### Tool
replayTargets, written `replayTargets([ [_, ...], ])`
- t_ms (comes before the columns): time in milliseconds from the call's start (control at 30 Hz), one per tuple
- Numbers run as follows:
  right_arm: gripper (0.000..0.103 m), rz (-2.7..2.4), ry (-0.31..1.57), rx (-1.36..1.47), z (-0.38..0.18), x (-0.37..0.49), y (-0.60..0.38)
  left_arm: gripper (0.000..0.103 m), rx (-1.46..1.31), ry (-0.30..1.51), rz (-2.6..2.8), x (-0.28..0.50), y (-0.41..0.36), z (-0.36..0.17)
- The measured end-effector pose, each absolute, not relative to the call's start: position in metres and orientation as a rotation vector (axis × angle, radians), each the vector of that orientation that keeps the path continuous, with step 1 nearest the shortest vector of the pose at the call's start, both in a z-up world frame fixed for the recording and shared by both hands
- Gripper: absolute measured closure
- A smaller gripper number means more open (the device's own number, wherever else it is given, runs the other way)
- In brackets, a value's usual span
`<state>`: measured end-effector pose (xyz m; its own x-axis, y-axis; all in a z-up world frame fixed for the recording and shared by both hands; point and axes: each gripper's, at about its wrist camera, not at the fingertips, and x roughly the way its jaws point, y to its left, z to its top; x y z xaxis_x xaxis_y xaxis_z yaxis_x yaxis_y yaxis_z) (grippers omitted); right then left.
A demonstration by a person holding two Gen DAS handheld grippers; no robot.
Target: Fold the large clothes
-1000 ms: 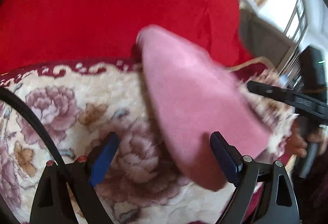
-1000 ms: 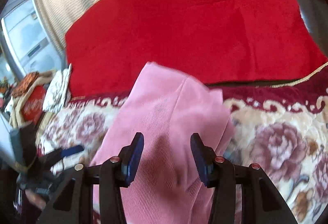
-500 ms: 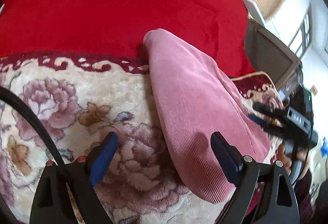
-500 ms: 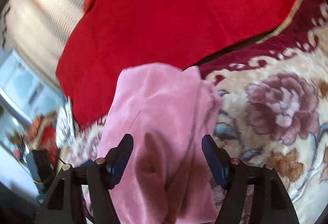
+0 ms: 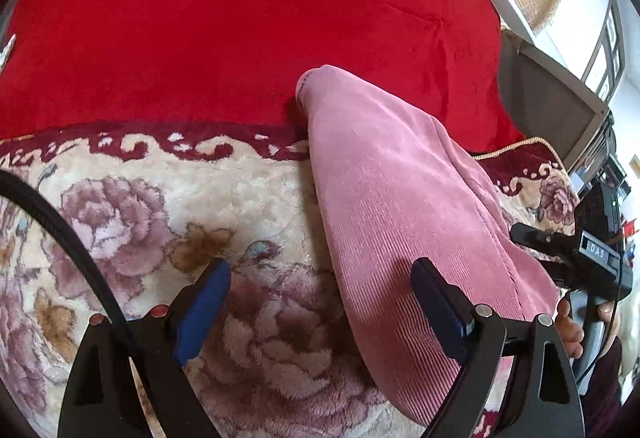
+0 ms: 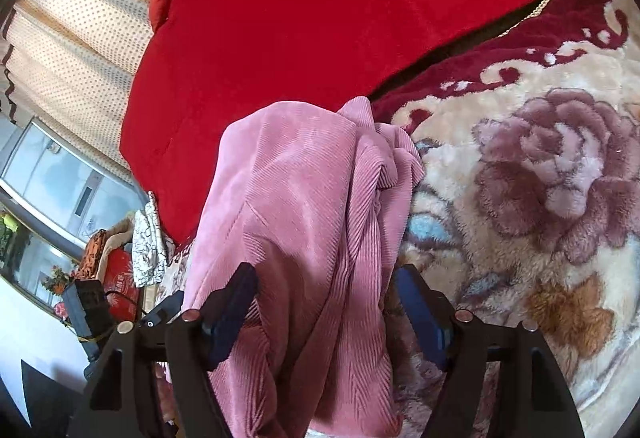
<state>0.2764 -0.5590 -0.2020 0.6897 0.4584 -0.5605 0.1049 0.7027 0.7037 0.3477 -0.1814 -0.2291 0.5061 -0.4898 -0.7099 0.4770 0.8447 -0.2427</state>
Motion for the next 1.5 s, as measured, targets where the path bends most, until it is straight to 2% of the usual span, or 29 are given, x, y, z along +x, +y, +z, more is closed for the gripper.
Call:
replayTargets([
  [367, 0.024, 0.303, 0.867, 0.862, -0.232, 0.296, -0.567, 0.011, 0.001, 0.848, -0.588, 0.351, -0.194, -0.231],
  [933, 0.023, 0.450, 0.845, 0.913, -0.243, 0.313, -0.561, 0.011, -0.002, 0.849, -0.599, 0.355, -0.198, -0.232],
  [1100, 0.023, 0.467, 0.827, 0.927, -0.243, 0.315, -0.557, 0.011, -0.165, 0.935, -0.747, 0.363, -0.189, -0.237],
  [1400, 0.022, 0.469, 0.802, 0.950, -0.244, 0.310, -0.558, 0.010, -0.445, 1.215, -0.924, 0.385, -0.195, -0.279],
  [1500, 0.022, 0.471, 0.798, 0.962, -0.247, 0.307, -0.560, 0.009, -0.470, 1.210, -0.938, 0.384, -0.197, -0.282],
])
